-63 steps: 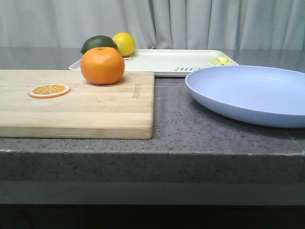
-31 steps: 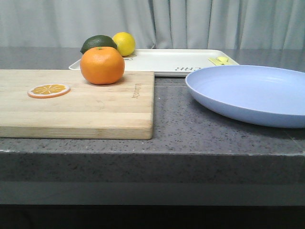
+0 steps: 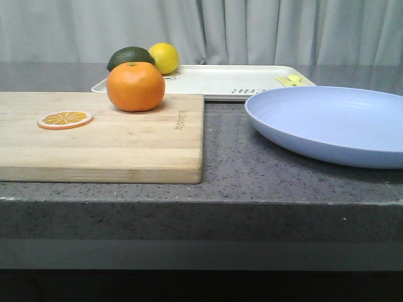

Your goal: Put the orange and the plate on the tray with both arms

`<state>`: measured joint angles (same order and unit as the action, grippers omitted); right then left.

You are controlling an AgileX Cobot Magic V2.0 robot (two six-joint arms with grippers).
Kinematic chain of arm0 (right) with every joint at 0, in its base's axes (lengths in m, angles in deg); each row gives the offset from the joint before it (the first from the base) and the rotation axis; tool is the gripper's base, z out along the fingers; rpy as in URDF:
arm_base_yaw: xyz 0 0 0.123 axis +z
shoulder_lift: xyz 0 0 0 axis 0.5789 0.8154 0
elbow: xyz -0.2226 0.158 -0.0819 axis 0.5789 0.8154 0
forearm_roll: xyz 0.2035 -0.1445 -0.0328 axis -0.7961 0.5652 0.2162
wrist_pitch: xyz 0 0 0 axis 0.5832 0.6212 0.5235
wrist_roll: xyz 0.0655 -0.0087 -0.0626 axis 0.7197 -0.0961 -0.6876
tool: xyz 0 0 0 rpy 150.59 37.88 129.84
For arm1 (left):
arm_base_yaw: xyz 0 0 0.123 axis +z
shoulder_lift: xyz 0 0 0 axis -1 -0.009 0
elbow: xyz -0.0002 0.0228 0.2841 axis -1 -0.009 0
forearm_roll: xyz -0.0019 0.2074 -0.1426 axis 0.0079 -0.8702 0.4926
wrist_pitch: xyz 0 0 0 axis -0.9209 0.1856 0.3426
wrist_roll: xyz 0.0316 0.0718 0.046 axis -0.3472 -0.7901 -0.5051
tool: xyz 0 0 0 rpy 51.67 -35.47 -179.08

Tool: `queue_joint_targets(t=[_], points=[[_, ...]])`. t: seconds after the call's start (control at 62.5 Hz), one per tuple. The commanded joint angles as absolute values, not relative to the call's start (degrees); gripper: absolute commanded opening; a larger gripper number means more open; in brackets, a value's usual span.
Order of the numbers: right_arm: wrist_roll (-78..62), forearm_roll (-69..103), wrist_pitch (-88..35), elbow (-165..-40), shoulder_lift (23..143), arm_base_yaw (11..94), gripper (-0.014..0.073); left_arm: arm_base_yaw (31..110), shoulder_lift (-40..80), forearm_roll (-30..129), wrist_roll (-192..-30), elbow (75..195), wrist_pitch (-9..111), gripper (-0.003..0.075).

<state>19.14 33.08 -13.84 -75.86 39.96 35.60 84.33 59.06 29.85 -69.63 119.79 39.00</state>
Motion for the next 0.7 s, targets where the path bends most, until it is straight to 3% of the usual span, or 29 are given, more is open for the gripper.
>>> queue_joint_targets(t=[0.0,0.544,0.608,0.688], points=[[18.76,33.84,-15.01,-78.92,44.00,35.26,-0.0067,84.33,56.10,30.46,-69.45,122.02,41.93,-0.0020],[18.76,33.84,-10.29,-78.72,52.31,35.26,-0.0062,84.33,53.30,29.94,-69.45,119.23,39.01,-0.0018],[18.45,33.84,-9.12,-78.76,52.82,35.26,-0.0015,84.33,52.61,29.86,-69.45,119.23,38.00,0.0004],[17.73,33.84,-8.07,-78.76,52.89,35.26,0.0113,84.33,51.79,29.86,-69.45,119.23,37.79,0.0120]])
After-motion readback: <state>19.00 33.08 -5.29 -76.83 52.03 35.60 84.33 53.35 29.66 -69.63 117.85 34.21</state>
